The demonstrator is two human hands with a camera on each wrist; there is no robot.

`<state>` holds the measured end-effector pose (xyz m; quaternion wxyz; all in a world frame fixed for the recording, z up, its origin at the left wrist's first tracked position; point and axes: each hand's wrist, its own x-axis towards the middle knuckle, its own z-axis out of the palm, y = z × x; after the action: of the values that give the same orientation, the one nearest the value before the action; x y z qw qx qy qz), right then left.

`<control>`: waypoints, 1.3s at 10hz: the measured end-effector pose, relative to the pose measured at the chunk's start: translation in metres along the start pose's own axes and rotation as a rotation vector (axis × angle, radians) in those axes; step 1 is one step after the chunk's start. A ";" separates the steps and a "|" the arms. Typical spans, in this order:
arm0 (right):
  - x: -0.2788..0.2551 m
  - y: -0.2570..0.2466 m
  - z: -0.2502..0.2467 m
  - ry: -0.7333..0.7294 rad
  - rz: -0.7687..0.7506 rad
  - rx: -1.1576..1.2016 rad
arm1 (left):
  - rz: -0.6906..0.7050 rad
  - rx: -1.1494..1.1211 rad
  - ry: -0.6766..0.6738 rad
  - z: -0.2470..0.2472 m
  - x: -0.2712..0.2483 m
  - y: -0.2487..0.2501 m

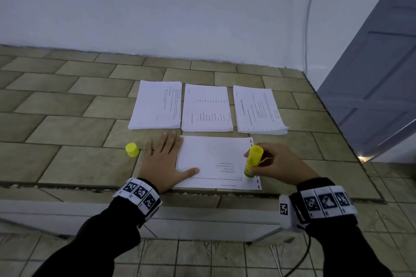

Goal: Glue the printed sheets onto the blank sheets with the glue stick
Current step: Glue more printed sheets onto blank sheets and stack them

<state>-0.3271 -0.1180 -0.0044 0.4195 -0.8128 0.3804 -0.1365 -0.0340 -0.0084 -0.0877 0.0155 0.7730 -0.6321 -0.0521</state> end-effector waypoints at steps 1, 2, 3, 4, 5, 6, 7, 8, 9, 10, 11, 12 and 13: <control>-0.005 0.001 0.000 -0.028 -0.015 0.005 | 0.006 -0.008 0.007 0.000 0.000 0.000; 0.001 0.003 -0.001 -0.028 -0.022 -0.017 | 0.011 -0.027 0.007 0.002 0.001 0.001; 0.015 0.004 -0.005 0.003 -0.027 -0.051 | 0.007 -0.031 -0.001 0.001 0.000 0.000; 0.037 0.004 -0.014 0.051 -0.002 -0.085 | -0.006 -0.008 -0.033 -0.002 0.000 0.002; 0.054 0.005 -0.018 0.132 0.033 -0.116 | -0.005 -0.012 -0.036 -0.003 0.000 0.002; 0.069 0.003 -0.014 0.234 0.081 -0.139 | -0.005 -0.025 -0.037 -0.002 0.000 0.002; 0.073 0.000 -0.009 0.277 0.086 -0.169 | -0.006 -0.027 -0.034 -0.003 -0.001 0.001; 0.066 0.000 -0.012 0.299 0.124 -0.205 | -0.007 -0.020 -0.030 -0.003 -0.002 0.003; 0.052 0.002 -0.022 0.244 0.205 -0.493 | -0.014 -0.002 -0.029 -0.003 -0.001 0.002; 0.047 0.007 -0.023 0.127 0.275 -0.698 | -0.017 0.014 -0.031 -0.003 -0.002 0.001; 0.038 0.015 -0.020 0.035 0.330 -0.649 | -0.011 0.021 -0.045 -0.004 -0.003 0.002; 0.035 0.022 -0.025 0.165 0.315 -0.545 | -0.010 0.021 -0.049 -0.004 -0.001 0.002; 0.034 0.027 -0.038 0.432 0.355 -0.307 | -0.008 -0.007 -0.050 -0.003 0.000 0.001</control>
<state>-0.3384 -0.1743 -0.0062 0.2187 -0.7398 0.6128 -0.1714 -0.0347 -0.0090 -0.0846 0.0021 0.7739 -0.6290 -0.0737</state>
